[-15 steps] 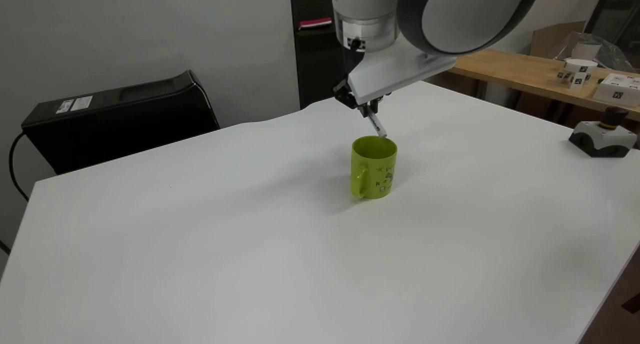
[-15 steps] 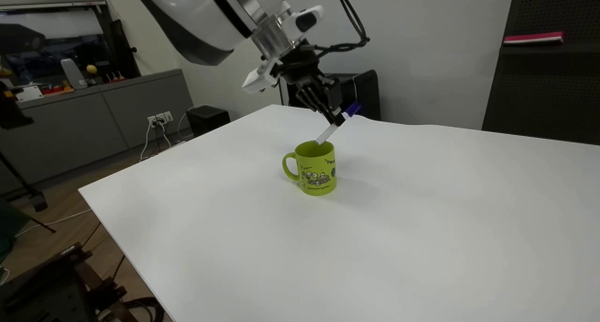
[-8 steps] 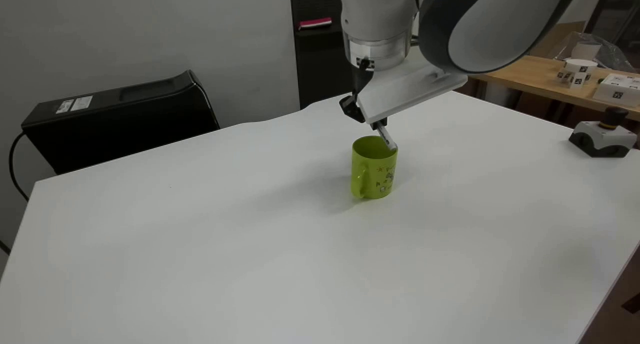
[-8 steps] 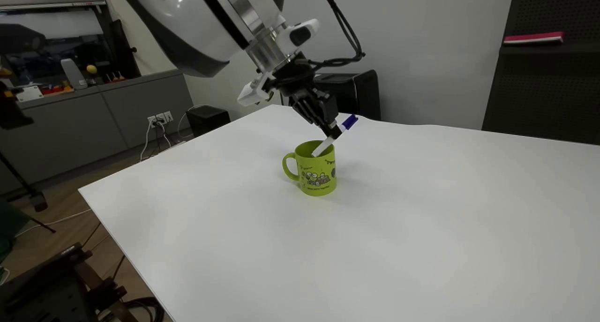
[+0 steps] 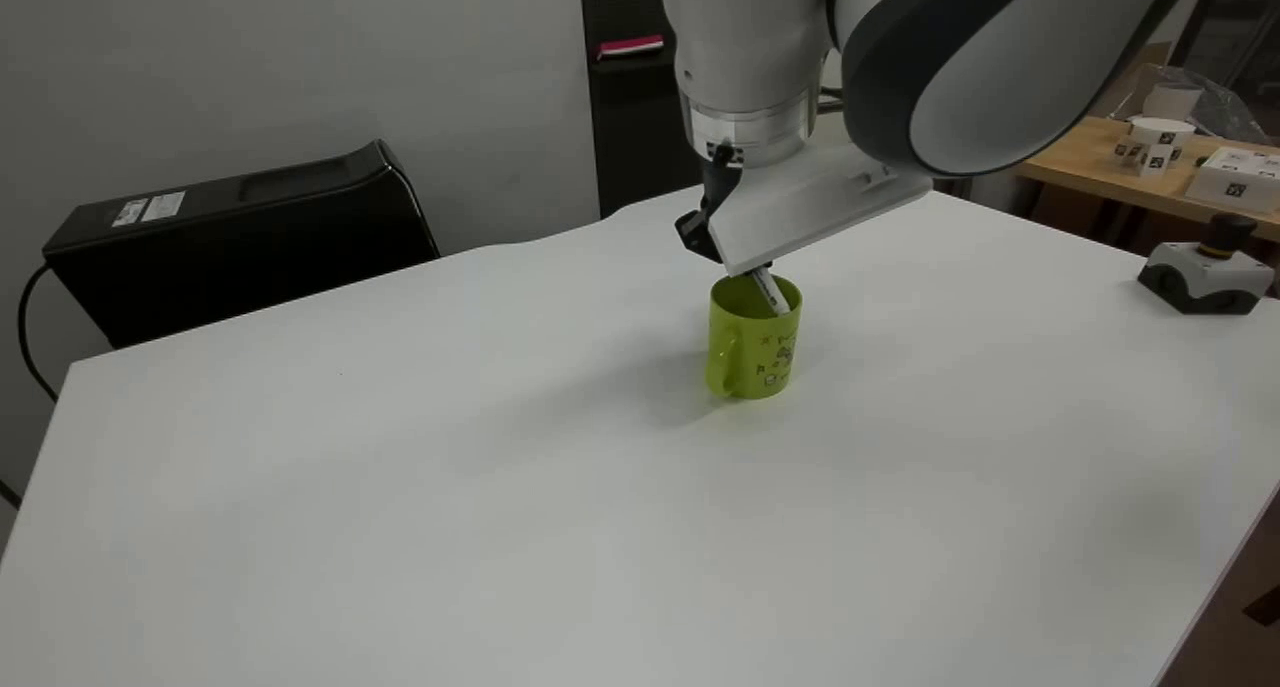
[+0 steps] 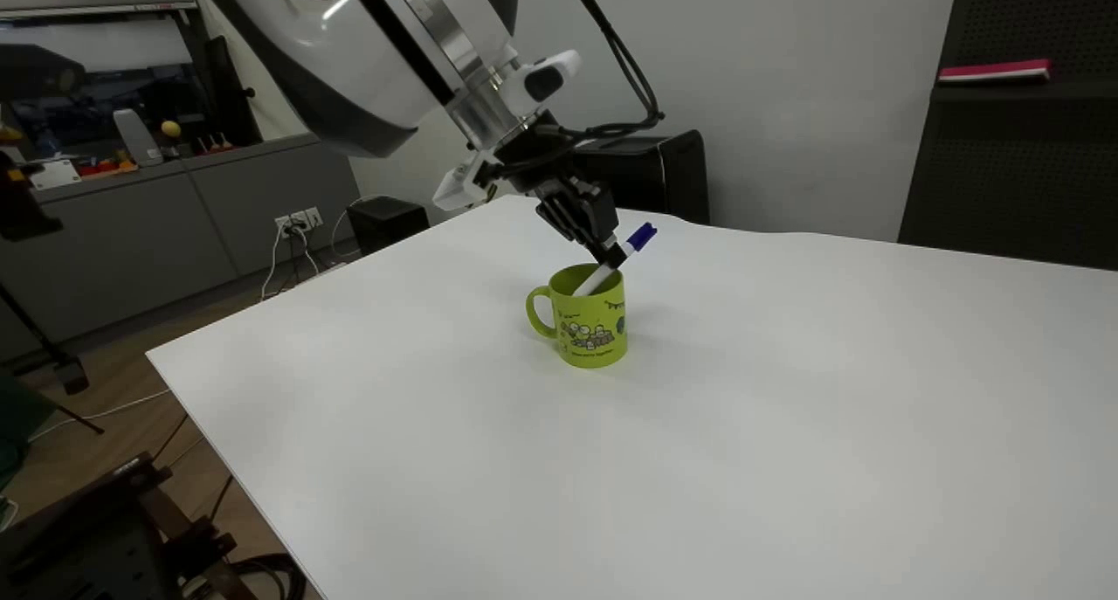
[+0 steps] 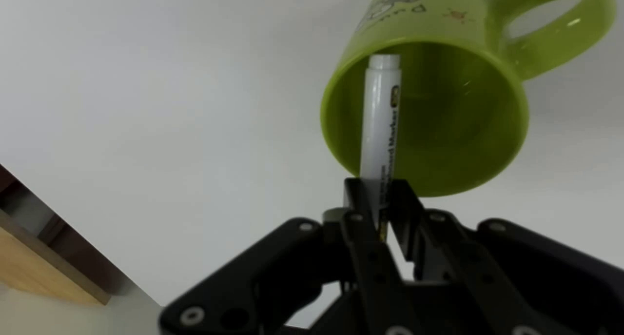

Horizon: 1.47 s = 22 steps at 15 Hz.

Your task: Pick up the marker and put it in the white cup

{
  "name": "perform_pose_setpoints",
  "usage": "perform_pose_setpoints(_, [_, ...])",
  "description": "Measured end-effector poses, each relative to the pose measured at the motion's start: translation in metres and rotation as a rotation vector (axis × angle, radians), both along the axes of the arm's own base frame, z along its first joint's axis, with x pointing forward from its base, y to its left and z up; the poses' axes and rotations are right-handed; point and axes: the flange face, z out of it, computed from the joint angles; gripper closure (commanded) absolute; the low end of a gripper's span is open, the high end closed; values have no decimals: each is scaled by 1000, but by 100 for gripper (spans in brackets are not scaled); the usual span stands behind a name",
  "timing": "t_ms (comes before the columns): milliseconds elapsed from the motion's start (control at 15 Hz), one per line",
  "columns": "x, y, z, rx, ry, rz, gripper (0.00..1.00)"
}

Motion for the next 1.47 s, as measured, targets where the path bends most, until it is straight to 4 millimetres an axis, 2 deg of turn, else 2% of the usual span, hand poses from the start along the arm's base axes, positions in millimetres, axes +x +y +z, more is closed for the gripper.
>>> perform_pose_setpoints(533, [-6, 3, -13, -47, -56, -14, 96])
perform_pose_setpoints(867, [-11, 15, -17, -42, -45, 2, 96])
perform_pose_setpoints(933, [-11, 15, -17, -42, -45, 2, 89])
perform_pose_setpoints(1000, [-11, 15, -17, -42, -45, 1, 57])
perform_pose_setpoints(1067, [-10, 15, -17, -42, -45, 0, 56])
perform_pose_setpoints(1200, [-10, 13, -17, -42, -45, -6, 45])
perform_pose_setpoints(1467, [-9, 7, -17, -45, -45, -23, 17])
